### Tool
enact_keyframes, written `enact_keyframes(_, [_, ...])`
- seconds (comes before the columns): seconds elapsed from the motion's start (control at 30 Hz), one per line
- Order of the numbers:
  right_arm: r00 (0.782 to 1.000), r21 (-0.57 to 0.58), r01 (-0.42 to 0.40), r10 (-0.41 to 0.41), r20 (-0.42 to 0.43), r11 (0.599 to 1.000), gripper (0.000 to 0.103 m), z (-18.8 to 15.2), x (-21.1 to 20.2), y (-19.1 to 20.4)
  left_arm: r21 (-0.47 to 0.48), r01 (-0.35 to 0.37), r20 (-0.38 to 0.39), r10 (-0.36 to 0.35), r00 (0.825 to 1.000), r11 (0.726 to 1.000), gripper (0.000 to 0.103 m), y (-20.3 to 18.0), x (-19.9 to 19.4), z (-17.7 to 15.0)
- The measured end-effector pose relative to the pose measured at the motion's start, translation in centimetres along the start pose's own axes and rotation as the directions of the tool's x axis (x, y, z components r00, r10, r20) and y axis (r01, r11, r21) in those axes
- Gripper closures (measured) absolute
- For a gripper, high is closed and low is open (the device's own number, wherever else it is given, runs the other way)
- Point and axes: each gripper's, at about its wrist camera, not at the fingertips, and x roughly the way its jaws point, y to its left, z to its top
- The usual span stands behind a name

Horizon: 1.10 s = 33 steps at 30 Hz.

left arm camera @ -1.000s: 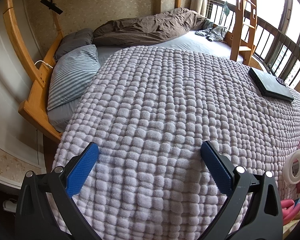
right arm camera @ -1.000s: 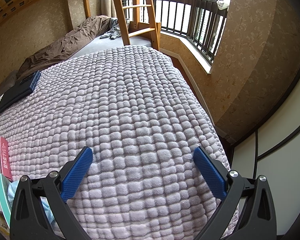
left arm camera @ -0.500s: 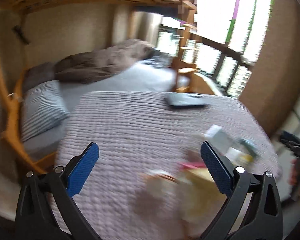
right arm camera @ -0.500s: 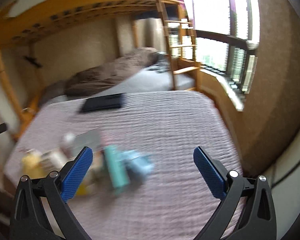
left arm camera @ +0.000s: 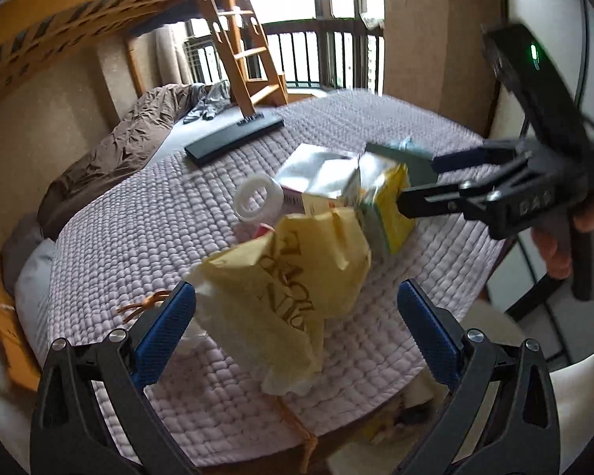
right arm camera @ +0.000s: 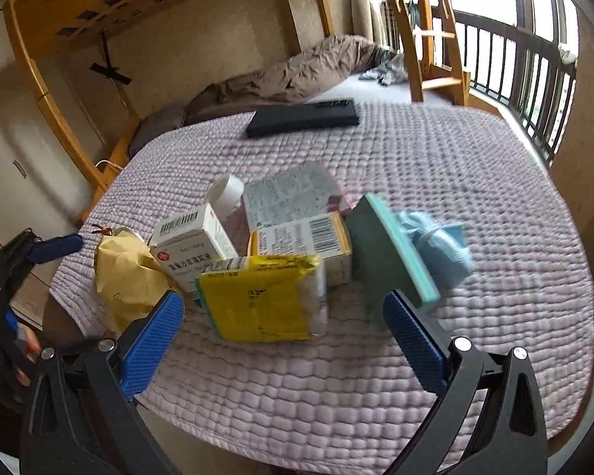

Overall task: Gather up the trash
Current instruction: 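Grasp the yellow paper bag with the left tool while the right tool grasps the yellow snack packet, then carry the yellow paper bag and yellow packet over the white bin with both tools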

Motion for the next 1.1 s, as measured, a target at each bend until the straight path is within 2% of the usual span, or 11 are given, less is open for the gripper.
enact_keyframes(0.2, [0.998,-0.019,0.018,-0.019,-0.055,1.0,0.004,-0.2,2.8,0.3,0.056,-0.04,-0.018,0.042,0.999,0.998,0.001,0.0,2.1,-0.2])
enact_keyframes(0.3, [0.996,-0.006,-0.002,0.002,-0.084,1.0,0.004,-0.3,4.3,0.4,0.061,-0.05,-0.024,0.052,0.998,0.997,0.001,0.2,2.9,-0.2])
enact_keyframes(0.47, [0.994,-0.02,-0.008,0.005,-0.112,1.0,0.025,0.1,5.3,0.2,0.095,-0.067,-0.028,0.07,0.997,0.993,0.002,-0.1,4.3,0.0])
enact_keyframes(0.53, [0.994,-0.029,-0.009,0.005,-0.113,1.0,0.027,0.1,5.5,0.3,0.099,-0.07,-0.027,0.073,0.997,0.993,0.008,-0.2,4.3,-0.1])
enact_keyframes(0.7, [0.996,-0.036,-0.023,0.02,-0.091,0.999,0.029,0.2,4.4,0.4,0.096,-0.077,-0.017,0.079,0.997,0.992,0.023,-0.2,3.6,0.0])
enact_keyframes(0.77, [0.997,-0.043,-0.029,0.026,-0.072,0.999,0.029,0.2,3.4,0.6,0.094,-0.088,-0.015,0.089,0.996,0.992,0.025,-0.2,3.2,0.0])
enact_keyframes(0.93, [0.999,-0.077,-0.032,0.029,-0.036,0.997,0.029,0.4,1.5,1.3,0.056,-0.091,0.009,0.09,0.996,0.994,0.026,-0.1,1.4,0.2])
enact_keyframes(1.1, [0.999,-0.081,-0.045,0.043,-0.022,0.996,0.029,0.4,0.1,1.6,-0.026,-0.073,0.043,0.074,0.996,0.997,0.026,0.5,-0.3,0.9])
